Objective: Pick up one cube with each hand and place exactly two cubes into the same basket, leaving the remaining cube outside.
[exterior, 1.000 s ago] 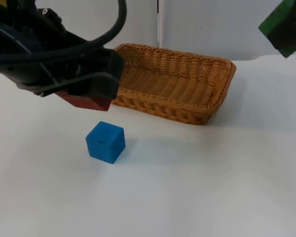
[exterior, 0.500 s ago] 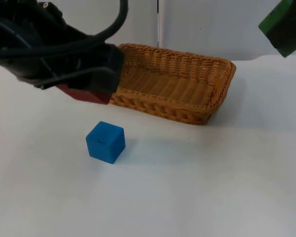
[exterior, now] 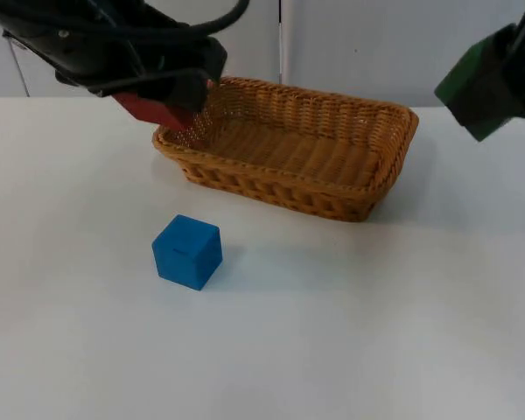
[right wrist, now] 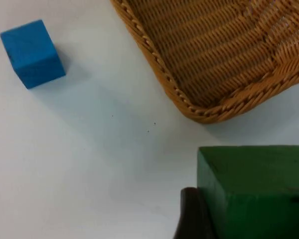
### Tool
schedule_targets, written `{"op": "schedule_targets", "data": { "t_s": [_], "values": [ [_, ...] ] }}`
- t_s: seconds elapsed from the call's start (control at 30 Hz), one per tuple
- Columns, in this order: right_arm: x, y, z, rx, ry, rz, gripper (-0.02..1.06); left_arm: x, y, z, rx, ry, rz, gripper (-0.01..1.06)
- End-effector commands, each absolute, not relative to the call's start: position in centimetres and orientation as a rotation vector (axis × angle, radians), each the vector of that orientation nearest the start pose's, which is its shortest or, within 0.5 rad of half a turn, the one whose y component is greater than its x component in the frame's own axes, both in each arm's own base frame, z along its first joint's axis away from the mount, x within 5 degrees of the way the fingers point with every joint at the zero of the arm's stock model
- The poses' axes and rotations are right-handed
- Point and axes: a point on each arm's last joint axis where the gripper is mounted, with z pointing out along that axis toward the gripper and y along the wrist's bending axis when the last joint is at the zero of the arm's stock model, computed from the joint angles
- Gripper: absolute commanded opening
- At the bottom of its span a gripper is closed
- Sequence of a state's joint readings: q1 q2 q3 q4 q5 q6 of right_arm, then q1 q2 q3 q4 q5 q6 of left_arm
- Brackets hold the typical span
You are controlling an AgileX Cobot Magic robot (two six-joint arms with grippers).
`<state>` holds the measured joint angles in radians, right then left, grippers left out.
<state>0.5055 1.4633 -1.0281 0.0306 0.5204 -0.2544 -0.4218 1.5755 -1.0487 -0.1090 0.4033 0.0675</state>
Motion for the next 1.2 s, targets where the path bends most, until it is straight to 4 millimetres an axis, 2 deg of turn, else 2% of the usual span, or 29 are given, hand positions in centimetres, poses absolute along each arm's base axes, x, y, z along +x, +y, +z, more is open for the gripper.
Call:
{"op": "schedule_targets", "data": {
  "t_s": [0.0, 0.1, 0.13, 0.2, 0.37, 0.43, 0.5, 0.57, 0.67, 0.87, 0.9, 0.93, 1.1, 1.17],
  "values": [
    [27.7, 15.7, 27.5, -0.878, 2.267, 0.149, 0.00, 32.3, -13.6, 25.4, 0.463, 2.352, -0.254, 0.00],
    [28.4, 16.1, 27.3, -0.885, 2.284, 0.147, 0.00, 33.4, -13.2, 25.4, 0.460, 2.346, -0.254, 0.00],
    [29.1, 16.5, 27.1, -0.882, 2.292, 0.148, 0.00, 34.7, -12.8, 25.2, 0.460, 2.352, -0.254, 0.00],
    [29.9, 16.9, 26.8, -0.885, 2.298, 0.147, 0.00, 35.7, -12.8, 25.1, 0.476, 2.357, -0.256, 0.00],
    [32.2, 18.2, 25.6, -0.898, 2.332, 0.142, 0.00, 38.6, -13.7, 24.5, 0.542, 2.358, -0.266, 0.00],
    [33.7, 19.0, 24.4, -0.915, 2.367, 0.134, 0.00, 40.4, -14.3, 23.8, 0.558, 2.358, -0.281, 0.00],
    [34.2, 19.3, 23.8, -0.920, 2.382, 0.132, 0.00, 40.8, -14.2, 23.8, 0.555, 2.351, -0.280, 0.00],
    [35.2, 19.9, 22.9, -0.925, 2.395, 0.130, 0.00, 42.7, -14.5, 22.9, 0.553, 2.354, -0.291, 0.00],
    [36.1, 20.3, 22.3, -0.927, 2.400, 0.129, 0.00, 43.5, -14.7, 22.4, 0.570, 2.364, -0.308, 0.00],
    [39.3, 22.1, 20.8, -0.913, 2.373, 0.133, 0.00, 47.5, -15.2, 19.9, 0.595, 2.357, -0.315, 0.00],
    [39.3, 22.1, 20.8, -0.913, 2.373, 0.133, 0.00, 47.5, -15.2, 19.9, 0.595, 2.357, -0.315, 0.00],
    [40.4, 22.2, 20.4, -0.899, 2.359, 0.131, 0.00, 48.3, -15.3, 19.5, 0.586, 2.350, -0.321, 0.00],
    [42.2, 22.5, 19.0, -0.874, 2.368, 0.129, 0.00, 50.2, -15.2, 18.3, 0.569, 2.344, -0.326, 0.00],
    [42.9, 22.6, 18.5, -0.857, 2.342, 0.131, 0.00, 51.4, -14.9, 17.0, 0.552, 2.340, -0.321, 0.00]
  ]
}}
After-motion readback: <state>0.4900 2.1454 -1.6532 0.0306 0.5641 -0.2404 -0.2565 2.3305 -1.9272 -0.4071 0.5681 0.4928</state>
